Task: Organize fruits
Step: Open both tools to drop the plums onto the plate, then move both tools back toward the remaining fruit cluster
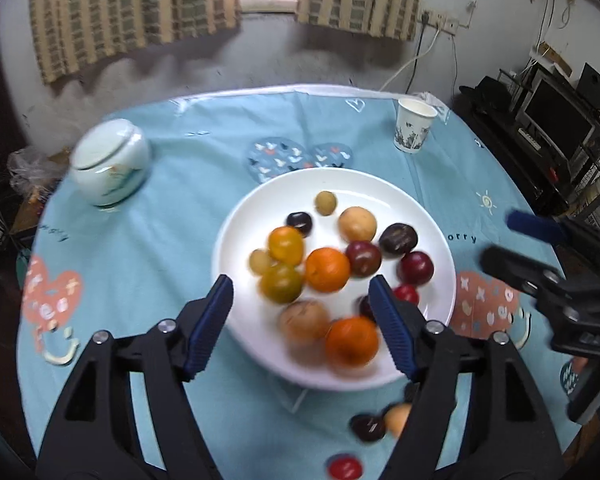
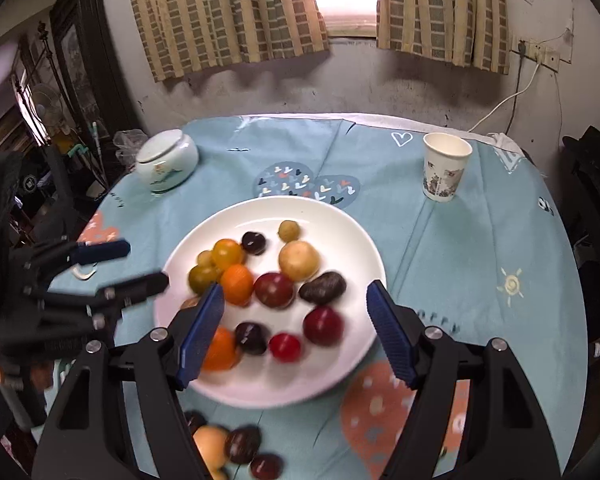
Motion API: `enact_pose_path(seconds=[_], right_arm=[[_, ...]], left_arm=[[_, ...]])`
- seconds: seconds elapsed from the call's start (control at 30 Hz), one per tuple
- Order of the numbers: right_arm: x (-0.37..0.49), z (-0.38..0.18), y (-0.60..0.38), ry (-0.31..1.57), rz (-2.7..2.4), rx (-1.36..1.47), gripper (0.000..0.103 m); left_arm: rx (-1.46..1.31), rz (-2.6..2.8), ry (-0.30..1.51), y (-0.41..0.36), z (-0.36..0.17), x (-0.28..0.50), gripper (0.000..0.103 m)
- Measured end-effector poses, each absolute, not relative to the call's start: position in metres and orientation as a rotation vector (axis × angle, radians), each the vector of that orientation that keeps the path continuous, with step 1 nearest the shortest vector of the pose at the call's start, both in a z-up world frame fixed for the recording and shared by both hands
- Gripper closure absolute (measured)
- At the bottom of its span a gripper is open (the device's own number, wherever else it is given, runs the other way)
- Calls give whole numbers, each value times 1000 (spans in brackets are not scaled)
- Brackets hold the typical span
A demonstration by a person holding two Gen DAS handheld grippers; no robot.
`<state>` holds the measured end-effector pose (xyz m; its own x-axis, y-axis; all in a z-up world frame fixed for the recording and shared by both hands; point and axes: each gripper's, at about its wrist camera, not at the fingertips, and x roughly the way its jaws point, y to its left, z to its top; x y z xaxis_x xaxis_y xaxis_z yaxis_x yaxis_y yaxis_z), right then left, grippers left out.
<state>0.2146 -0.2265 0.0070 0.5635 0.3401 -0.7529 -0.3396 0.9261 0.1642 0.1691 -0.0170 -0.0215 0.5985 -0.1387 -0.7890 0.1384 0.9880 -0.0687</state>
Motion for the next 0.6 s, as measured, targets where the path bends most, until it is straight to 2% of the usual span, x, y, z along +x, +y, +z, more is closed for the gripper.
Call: enact_pose_path(seconds=[0.27,0.43,0.6], right_arm=[[86,-57,-209,1072,431,-86,29],[71,-89,-196,1151,408,-36,29],[79,-101,-184,1174,397,-15,29]], left_arm=[[14,-180,1013,11,-57,74,31],[-8,-193,1097,14,-84,38,31],[8,-195,1109,14,-87,20,31]])
